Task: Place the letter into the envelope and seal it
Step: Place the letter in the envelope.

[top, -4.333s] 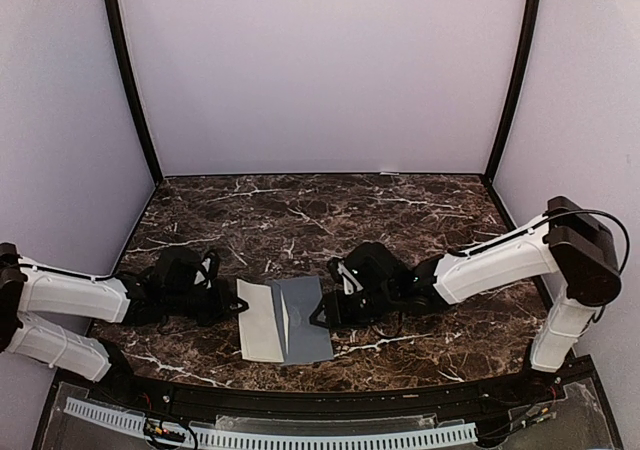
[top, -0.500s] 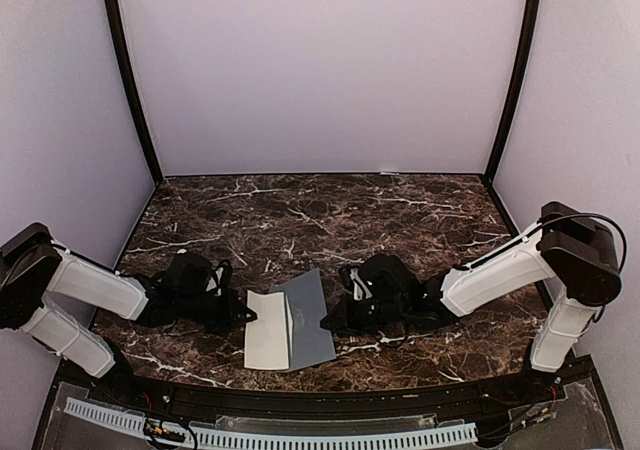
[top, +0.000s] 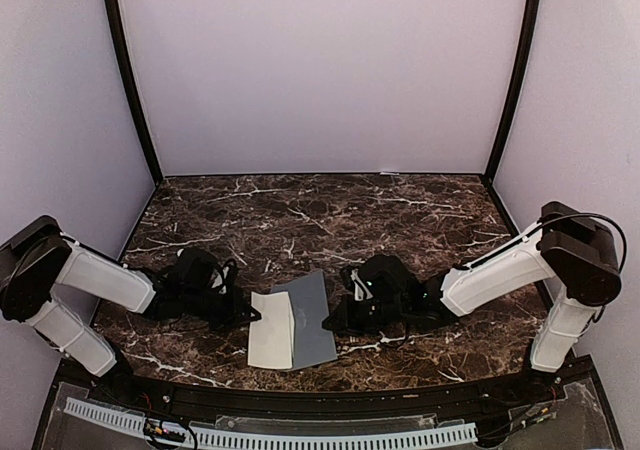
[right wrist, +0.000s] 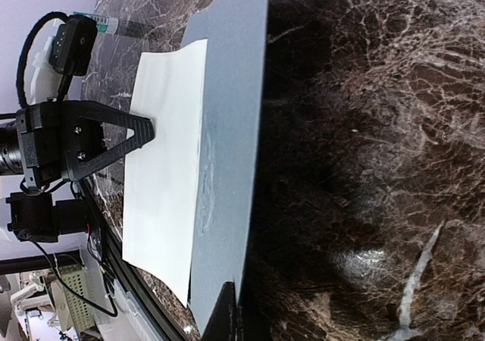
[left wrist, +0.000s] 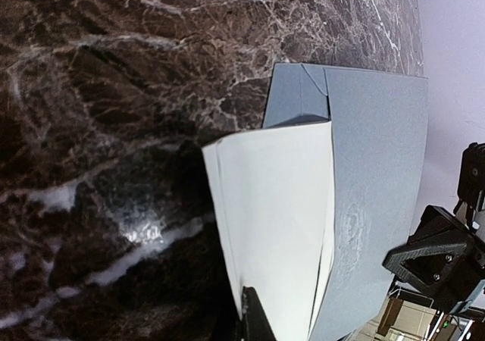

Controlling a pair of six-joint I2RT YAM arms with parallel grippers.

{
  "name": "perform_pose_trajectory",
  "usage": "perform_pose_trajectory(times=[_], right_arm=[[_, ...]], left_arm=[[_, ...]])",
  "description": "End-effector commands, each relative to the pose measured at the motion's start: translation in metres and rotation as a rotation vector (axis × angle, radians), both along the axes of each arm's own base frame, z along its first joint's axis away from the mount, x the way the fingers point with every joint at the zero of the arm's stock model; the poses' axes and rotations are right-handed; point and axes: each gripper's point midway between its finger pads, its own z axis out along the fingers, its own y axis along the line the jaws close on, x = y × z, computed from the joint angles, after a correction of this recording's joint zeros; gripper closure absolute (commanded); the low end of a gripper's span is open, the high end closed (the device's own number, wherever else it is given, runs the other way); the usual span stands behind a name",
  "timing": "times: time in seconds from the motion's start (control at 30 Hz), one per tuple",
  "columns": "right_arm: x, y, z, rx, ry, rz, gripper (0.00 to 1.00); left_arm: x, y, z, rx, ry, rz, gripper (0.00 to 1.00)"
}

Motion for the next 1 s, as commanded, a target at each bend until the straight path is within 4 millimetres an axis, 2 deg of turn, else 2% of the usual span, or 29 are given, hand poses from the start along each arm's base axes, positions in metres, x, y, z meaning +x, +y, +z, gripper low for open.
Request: perform_pose_trajectory(times=[0.0,0.17,0.47,0.73,0.97], right_arm=[[0.005,0.004,0.009,0.019,-0.032,0.005,1.0],[0.003,0.007,0.009,0.027,-0.03,0.025,1.0],[0.002,0.008,0.007,0.027,-0.028,0.041,1.0],[0.001,0.011,0.007,0.032,-0.035,0.058,1.0],[0.002,0.015,0.008,0.046,-0.044,0.068,1.0]], left_arm=[[-0.001,-0.005,0.006,-0.028,0.017,-0.015,1.0],[0.003,-0.011,0.011,-0.045,0.008,-0.03,1.0],[0.008,-0.019,0.005,-0.052,0.013,-0.061,1.0],[0.016,-0.028,0.014,-0.091,-0.014,-0.082,1.0],[0.013,-0.039,0.016,-0.143,0.002,-0.13,1.0]])
